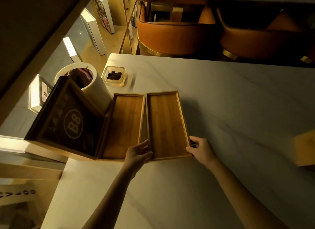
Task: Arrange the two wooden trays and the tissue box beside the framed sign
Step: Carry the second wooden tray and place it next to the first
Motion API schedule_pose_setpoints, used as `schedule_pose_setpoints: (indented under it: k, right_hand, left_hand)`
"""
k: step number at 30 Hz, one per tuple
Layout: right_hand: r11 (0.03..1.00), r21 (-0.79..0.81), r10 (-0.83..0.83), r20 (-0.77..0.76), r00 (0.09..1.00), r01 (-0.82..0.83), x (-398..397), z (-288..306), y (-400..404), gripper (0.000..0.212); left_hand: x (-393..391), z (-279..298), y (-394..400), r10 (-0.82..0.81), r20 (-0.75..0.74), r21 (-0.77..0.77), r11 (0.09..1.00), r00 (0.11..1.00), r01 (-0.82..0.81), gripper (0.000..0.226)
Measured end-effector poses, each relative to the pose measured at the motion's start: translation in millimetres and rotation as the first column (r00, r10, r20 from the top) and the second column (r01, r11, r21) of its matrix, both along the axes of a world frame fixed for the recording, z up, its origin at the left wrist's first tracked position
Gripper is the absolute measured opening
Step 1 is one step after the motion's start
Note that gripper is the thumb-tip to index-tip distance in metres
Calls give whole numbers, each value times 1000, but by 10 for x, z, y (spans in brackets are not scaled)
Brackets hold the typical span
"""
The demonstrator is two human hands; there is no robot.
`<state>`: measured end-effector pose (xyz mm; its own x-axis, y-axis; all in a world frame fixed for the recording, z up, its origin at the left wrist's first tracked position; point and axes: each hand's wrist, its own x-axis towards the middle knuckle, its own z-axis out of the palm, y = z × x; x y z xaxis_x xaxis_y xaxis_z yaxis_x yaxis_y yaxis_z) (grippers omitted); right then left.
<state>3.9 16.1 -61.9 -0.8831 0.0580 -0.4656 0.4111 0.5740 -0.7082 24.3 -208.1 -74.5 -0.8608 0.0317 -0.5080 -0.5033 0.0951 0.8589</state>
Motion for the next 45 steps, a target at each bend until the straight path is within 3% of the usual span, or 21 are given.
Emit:
schedule_pose_setpoints:
  k: [9,12,15,18,31,34,39,45]
  right_hand:
    - [999,18,-28,-5,1000,28,77,-90,-15,52]
    - [997,81,5,-38,999,-2,111,-113,-32,51]
    - [987,158,50,-77,996,-37,139,-148,-48,49]
    - [978,200,74,-99,992,-53,114,-165,-57,48]
    - [969,242,81,-144,986,-44,181,-284,-69,46]
    - [967,253,87,-197,976,-35,229,-304,-50,43]
    - [969,247,81,-231,970,-22,280,-311,-58,39]
    - [966,253,116,-240,964,-53,292,-285,-124,39]
  left_hand:
    - [40,-86,38,-5,11,-93,996,1000,6,51]
    - [78,-62,86,-62,-50,-272,961,997,46,46]
    - [118,-52,169,-167,-166,-509,859,972,61,27]
    - [124,-42,236,-188,-232,-602,799,955,11,19]
    - [221,-91,300,-273,-266,-679,734,924,21,20]
    - [349,-121,340,-411,-309,-781,624,858,18,32]
    - [556,-223,350,-607,-220,-924,380,764,35,60]
    - [534,-325,220,-601,-137,-933,346,788,101,53]
